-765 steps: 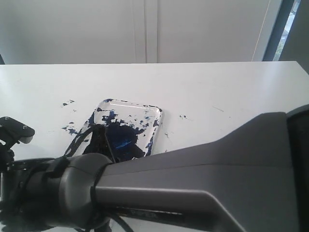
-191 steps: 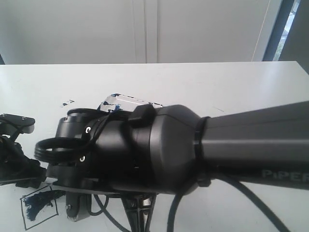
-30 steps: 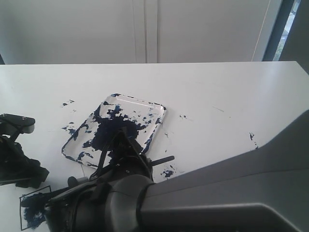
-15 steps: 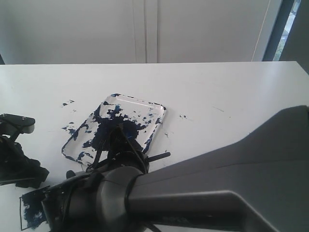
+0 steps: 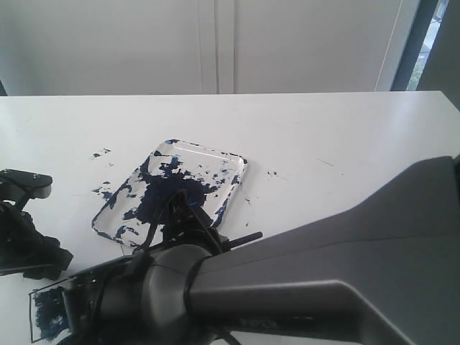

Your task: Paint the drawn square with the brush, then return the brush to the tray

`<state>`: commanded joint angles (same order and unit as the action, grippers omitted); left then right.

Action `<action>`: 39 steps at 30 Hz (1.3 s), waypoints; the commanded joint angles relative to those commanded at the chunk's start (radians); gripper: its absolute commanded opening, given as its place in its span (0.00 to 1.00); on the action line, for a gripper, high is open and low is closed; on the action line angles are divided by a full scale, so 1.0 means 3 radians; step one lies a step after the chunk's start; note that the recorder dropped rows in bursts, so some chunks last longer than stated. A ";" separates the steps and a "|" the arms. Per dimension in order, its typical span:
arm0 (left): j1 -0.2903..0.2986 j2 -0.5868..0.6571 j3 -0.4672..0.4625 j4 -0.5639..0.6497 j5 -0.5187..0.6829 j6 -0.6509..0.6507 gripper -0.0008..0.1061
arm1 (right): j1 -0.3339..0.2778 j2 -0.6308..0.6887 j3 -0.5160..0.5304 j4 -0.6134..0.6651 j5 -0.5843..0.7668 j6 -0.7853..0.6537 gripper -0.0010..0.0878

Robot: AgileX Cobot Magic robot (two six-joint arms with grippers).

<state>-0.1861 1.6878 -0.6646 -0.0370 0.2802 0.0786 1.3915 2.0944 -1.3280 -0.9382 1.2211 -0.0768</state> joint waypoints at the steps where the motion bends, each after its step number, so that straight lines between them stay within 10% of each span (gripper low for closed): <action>1: 0.0000 0.0000 0.0000 0.0000 0.0000 0.0000 0.61 | 0.0008 0.0000 0.0000 0.0001 0.0000 0.0000 0.01; 39: 0.0000 0.0000 0.0000 0.0000 -0.0006 0.0000 0.61 | -0.0060 0.0369 -0.0383 -0.0386 0.0000 0.0342 0.01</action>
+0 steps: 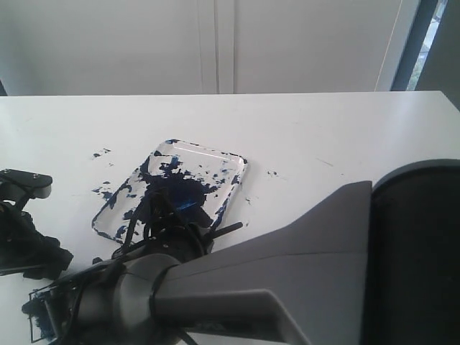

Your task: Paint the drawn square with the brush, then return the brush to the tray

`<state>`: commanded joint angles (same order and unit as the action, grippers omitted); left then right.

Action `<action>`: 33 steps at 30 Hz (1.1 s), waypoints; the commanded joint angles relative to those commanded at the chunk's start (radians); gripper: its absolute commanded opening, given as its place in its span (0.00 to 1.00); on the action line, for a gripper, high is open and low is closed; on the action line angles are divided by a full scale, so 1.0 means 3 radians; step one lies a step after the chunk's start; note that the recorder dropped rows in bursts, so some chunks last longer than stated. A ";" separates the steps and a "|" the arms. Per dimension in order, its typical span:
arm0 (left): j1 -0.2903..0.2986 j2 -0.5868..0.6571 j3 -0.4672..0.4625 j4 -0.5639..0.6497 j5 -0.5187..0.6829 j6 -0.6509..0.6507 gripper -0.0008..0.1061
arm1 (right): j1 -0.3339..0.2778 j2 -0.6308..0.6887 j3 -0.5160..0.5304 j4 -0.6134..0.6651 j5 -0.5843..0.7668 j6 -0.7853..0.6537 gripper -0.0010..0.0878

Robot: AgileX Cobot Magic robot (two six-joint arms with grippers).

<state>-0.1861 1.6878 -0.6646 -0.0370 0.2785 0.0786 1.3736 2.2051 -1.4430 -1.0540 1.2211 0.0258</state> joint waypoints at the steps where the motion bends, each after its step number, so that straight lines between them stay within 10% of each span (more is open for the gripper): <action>1: 0.0000 0.0000 0.0000 0.0000 0.0000 0.0000 0.61 | 0.0000 0.0000 0.0000 0.0000 0.0000 0.0000 0.01; 33: 0.0000 0.0000 0.0000 0.0000 0.0012 0.0000 0.61 | 0.0000 -0.0254 0.0006 0.0761 0.0000 -0.0426 0.01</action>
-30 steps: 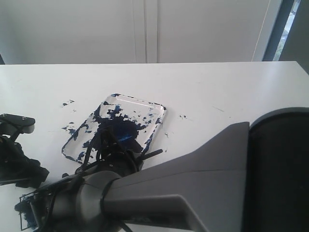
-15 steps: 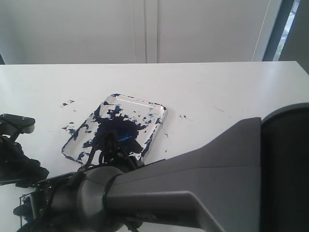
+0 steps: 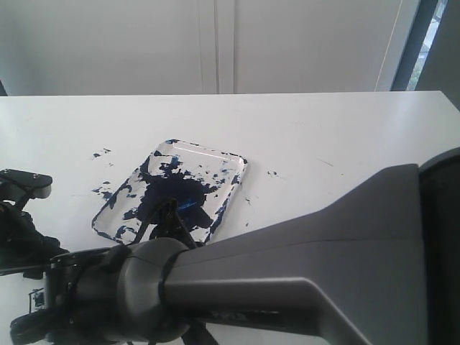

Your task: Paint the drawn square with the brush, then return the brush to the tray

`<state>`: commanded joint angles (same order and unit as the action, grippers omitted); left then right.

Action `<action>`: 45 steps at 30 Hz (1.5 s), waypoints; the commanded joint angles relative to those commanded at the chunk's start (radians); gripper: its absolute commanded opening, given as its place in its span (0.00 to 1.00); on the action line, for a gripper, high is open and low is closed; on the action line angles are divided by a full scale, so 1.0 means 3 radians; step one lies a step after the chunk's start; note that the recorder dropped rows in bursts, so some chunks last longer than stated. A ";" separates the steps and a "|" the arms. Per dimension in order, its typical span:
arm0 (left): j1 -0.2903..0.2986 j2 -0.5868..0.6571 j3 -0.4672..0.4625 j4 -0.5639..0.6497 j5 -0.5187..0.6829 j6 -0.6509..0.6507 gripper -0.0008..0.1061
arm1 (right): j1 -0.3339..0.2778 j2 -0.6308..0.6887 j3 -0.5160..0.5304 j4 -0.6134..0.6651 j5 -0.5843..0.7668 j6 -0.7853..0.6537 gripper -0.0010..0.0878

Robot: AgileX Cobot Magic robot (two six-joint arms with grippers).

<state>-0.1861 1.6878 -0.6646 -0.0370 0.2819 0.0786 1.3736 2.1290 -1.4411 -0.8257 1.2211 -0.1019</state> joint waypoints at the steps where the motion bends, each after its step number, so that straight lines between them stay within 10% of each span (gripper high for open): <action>1: 0.0000 0.0000 0.0000 0.0000 0.0000 0.0000 0.61 | 0.0000 0.0000 0.0000 -0.0048 0.0000 0.0005 0.01; 21: 0.0000 0.0000 0.0000 0.0000 -0.0003 0.0000 0.61 | -0.0054 0.0187 0.0000 -0.0621 0.0000 -0.0103 0.01; 36: 0.0000 0.0000 0.0000 0.0000 -0.0003 0.0000 0.61 | -0.0041 0.0107 0.0205 -0.0286 0.0000 -0.0120 0.01; 45: 0.0000 0.0000 0.0000 0.0000 -0.0018 0.0000 0.61 | -0.0027 -0.0076 0.0425 -0.0774 0.0000 0.0608 0.01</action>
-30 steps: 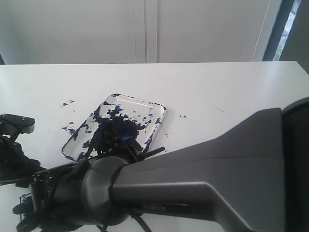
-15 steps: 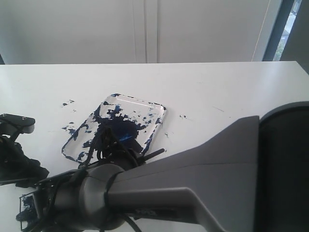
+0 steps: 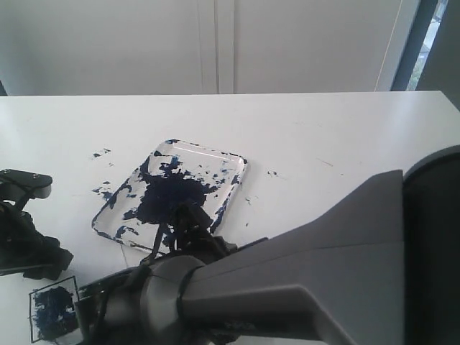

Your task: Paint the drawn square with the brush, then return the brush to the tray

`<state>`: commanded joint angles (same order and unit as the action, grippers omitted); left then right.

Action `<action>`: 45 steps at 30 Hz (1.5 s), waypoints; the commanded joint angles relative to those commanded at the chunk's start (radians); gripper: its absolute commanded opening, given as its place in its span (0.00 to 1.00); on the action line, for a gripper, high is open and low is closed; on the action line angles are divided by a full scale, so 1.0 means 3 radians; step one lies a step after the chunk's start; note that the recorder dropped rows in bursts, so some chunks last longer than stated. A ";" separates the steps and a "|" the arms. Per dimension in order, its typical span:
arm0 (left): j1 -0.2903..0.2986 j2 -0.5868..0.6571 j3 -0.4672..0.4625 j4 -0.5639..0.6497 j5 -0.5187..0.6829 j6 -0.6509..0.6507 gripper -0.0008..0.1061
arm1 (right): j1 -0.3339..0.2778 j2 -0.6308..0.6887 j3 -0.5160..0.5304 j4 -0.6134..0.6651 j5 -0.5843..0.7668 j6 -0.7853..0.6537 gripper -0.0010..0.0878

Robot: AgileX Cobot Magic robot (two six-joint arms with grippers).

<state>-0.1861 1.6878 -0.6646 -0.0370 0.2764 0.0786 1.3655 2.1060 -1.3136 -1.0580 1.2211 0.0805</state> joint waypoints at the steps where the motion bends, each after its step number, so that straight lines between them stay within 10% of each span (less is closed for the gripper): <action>1: 0.0000 0.0000 0.0000 0.0000 0.0000 0.0000 0.61 | 0.0000 -0.0036 -0.0006 -0.0007 0.0000 0.0023 0.01; 45: 0.0000 0.0000 0.0000 -0.0021 -0.0041 0.0000 0.61 | -0.0132 0.0548 -0.0223 -0.0957 0.0000 0.0250 0.01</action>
<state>-0.1861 1.6878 -0.6646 -0.0433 0.2640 0.0786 1.3258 2.2704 -1.3804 -1.3450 1.2211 0.1557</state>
